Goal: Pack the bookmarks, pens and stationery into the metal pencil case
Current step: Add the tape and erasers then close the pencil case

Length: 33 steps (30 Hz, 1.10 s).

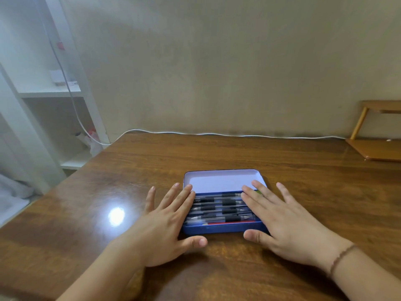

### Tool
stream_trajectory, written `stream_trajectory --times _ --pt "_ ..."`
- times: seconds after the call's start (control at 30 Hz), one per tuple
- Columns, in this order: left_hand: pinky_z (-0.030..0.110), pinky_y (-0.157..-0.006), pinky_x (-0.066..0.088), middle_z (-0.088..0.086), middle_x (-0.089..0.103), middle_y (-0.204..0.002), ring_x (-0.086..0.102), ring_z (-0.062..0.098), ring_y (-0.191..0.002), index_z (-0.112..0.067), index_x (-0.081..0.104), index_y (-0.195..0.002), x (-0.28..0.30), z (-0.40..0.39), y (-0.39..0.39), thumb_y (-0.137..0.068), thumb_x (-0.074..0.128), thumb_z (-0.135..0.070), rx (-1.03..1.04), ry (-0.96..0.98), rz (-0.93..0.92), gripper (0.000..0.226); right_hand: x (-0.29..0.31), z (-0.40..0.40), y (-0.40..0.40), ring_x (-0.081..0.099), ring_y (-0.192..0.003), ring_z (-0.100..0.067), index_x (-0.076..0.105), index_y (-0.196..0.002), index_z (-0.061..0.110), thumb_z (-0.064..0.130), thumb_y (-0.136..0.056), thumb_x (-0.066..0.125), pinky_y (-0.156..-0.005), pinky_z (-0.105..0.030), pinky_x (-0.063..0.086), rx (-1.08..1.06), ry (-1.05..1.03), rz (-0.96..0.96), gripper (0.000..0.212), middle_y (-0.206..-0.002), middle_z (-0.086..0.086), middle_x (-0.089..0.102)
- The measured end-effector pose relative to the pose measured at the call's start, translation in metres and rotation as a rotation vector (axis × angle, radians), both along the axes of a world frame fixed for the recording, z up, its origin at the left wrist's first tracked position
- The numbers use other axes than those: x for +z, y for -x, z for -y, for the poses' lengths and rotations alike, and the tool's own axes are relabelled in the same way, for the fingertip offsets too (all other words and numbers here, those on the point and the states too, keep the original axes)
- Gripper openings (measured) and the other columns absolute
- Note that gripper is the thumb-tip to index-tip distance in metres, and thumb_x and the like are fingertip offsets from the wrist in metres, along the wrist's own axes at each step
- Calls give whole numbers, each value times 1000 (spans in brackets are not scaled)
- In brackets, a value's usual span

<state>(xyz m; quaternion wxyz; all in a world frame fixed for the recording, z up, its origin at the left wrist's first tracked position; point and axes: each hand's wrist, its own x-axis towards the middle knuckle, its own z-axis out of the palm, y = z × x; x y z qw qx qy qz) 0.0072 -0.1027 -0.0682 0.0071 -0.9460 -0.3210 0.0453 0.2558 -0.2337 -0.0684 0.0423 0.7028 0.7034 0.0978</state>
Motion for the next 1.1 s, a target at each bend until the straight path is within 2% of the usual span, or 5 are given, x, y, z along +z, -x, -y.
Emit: stream_trajectory --times 0.27,0.43,0.63,0.87,1.1 --pt "52 -120 -17 -17 -30 -156 -30 8 -146 -26 -25 -152 -2 0 1 -60 -6 -95 22 45 39 117 4 4 -2 -27 -142 -3 -14 -151 26 82 -73 -6 -119 -42 -12 -50 83 -144 97 -158 15 -18" --pt "43 -122 -15 -15 -29 -158 -27 2 -146 -31 -23 -151 -5 -6 -2 -61 -3 -97 40 181 168 113 3 0 -2 -26 -142 -3 -12 -151 27 83 -74 -5 -119 -42 -12 -76 62 -203 96 -156 16 -19" --pt "38 -125 6 -13 6 -165 7 9 -152 -38 -10 -154 -1 -21 -23 -76 21 -87 339 693 667 98 -6 -19 -34 9 -148 -12 7 -152 35 89 -68 16 -120 -45 13 -440 -119 -999 100 -161 6 15" --pt "46 -123 12 -24 24 -155 24 11 -146 -45 -23 -147 -2 -28 -24 -68 55 -81 199 599 441 117 -13 -21 -27 -4 -149 -11 -8 -151 35 85 -73 5 -120 -47 -5 -374 -55 -818 93 -162 0 15" --pt "46 -123 10 -15 22 -161 24 16 -148 -48 -23 -145 -7 -31 -23 -67 59 -78 187 543 445 118 -9 -11 -17 -7 -148 -12 -18 -146 42 74 -75 53 -119 -50 -4 -312 -18 -728 105 -162 7 5"
